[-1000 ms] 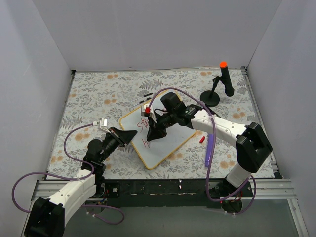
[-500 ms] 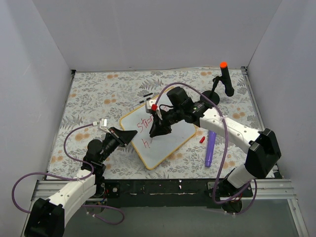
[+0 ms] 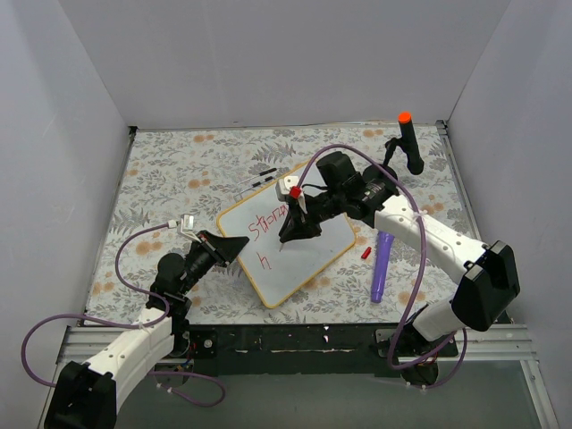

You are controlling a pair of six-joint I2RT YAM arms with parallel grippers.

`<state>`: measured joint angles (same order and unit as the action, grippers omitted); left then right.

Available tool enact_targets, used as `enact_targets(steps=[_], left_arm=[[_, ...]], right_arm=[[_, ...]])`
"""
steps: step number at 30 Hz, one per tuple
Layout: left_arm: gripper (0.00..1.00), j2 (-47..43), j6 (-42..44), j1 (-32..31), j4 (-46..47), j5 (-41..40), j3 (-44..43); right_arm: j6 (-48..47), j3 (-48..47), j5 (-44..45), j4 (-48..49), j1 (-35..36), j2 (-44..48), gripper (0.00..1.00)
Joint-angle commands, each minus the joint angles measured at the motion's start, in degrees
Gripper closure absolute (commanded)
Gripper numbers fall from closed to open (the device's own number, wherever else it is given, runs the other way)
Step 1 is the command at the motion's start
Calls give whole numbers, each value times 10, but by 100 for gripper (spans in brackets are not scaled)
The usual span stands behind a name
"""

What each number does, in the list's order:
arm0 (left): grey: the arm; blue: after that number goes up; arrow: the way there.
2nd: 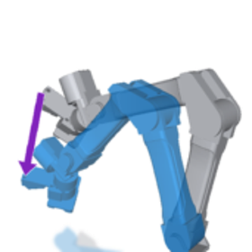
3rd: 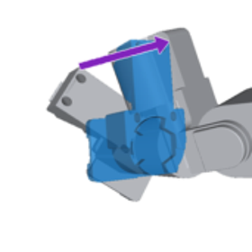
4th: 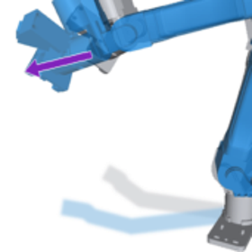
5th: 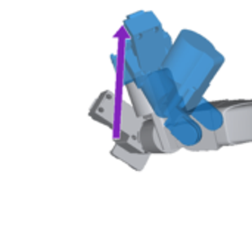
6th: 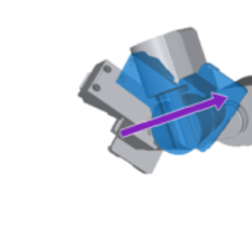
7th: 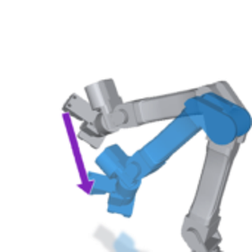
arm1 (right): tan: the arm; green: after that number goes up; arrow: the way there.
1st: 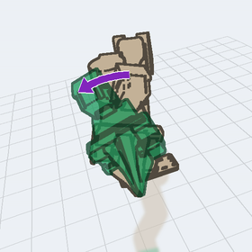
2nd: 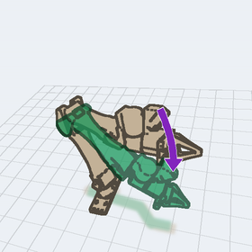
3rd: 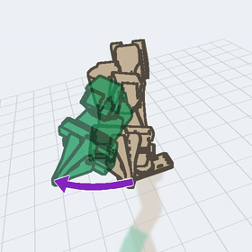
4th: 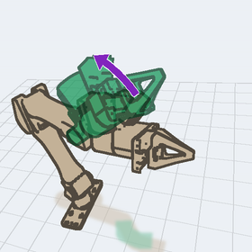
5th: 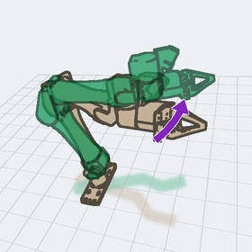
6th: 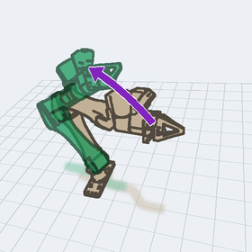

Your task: Write a sentence on the whiteboard

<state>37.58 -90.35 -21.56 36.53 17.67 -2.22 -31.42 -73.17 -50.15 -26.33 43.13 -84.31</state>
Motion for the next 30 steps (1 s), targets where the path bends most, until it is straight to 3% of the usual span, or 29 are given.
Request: enact_targets(steps=[1, 21, 30], left_arm=[[100, -30, -8, -1, 72, 9, -9], [100, -36, -16, -1, 69, 9, -8], [100, -34, -23, -1, 71, 4, -5]], right_arm=[[-12, 7, -20, 2, 2, 9, 99], [21, 21, -25, 41, 11, 0, 99], [53, 19, 21, 74, 36, -11, 99]])
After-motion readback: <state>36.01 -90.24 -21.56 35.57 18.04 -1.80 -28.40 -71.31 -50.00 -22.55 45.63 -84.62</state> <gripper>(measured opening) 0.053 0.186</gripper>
